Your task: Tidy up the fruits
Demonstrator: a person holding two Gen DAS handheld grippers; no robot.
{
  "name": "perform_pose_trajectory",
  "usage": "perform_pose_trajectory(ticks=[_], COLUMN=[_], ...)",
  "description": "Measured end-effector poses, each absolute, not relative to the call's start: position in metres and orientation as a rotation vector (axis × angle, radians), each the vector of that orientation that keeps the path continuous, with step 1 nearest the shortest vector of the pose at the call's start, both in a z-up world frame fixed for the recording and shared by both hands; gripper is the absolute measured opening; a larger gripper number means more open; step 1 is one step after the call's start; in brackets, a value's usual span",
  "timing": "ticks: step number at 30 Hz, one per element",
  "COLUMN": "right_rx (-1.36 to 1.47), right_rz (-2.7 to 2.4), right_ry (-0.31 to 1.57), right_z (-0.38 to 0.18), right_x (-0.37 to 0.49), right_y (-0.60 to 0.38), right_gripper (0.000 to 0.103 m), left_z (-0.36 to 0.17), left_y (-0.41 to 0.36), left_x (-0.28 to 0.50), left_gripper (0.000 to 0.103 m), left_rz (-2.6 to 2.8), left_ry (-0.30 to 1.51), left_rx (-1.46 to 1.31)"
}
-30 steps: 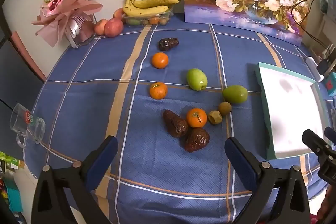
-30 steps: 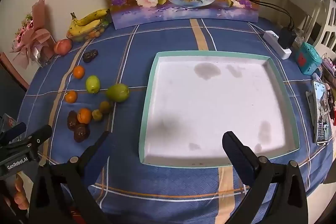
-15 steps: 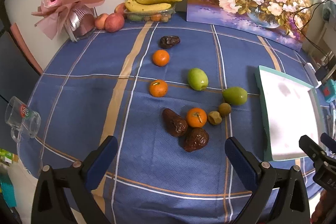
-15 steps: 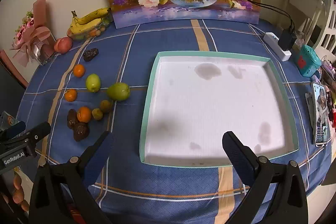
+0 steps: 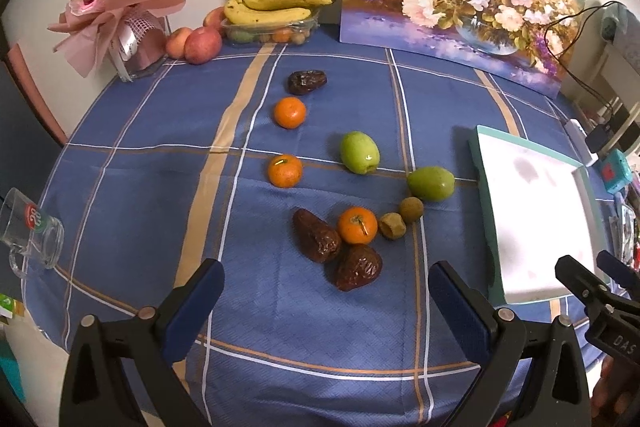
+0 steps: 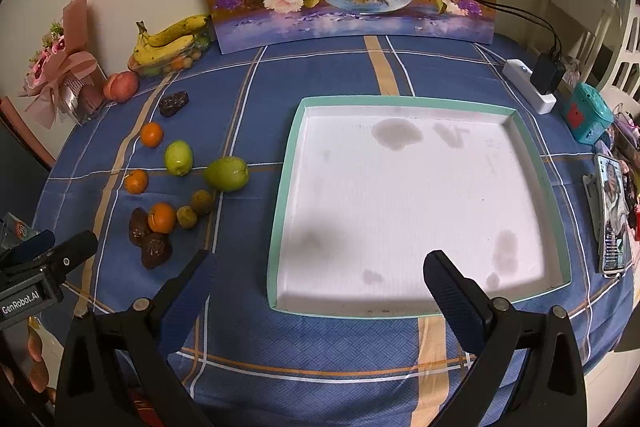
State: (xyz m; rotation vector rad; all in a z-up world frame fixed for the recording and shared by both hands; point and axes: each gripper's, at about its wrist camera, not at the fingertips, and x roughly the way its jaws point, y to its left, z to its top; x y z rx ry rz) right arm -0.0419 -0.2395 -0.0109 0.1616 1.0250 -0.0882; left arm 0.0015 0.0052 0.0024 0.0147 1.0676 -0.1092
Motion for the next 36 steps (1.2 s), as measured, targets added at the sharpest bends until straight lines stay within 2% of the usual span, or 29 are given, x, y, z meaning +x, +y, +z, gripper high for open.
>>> perform_pose_trajectory(ticks=[15, 20, 36], right_rx=[0.164, 0.161, 0.155], right_rz=[-0.086, -0.086, -0.088], right_ry=[1.022, 1.022, 1.026], right_z=[-0.01, -0.01, -0.012], right_x=[-0.043, -0.043, -0.043], right_y=[-0.24, -0.239, -0.239], right_gripper=[0.102, 0.102, 0.102], left_z=[0.001, 0.0, -0.003], left_y=[0.014, 0.016, 0.016], left_x=[0.002, 0.004, 0.004], left_gripper=[0.101, 0.096, 0.096], left_rz=[-0.078, -0.068, -0.059], left_ry=[1.073, 1.08, 1.087], left_rx=[-0.011, -0.016, -0.013])
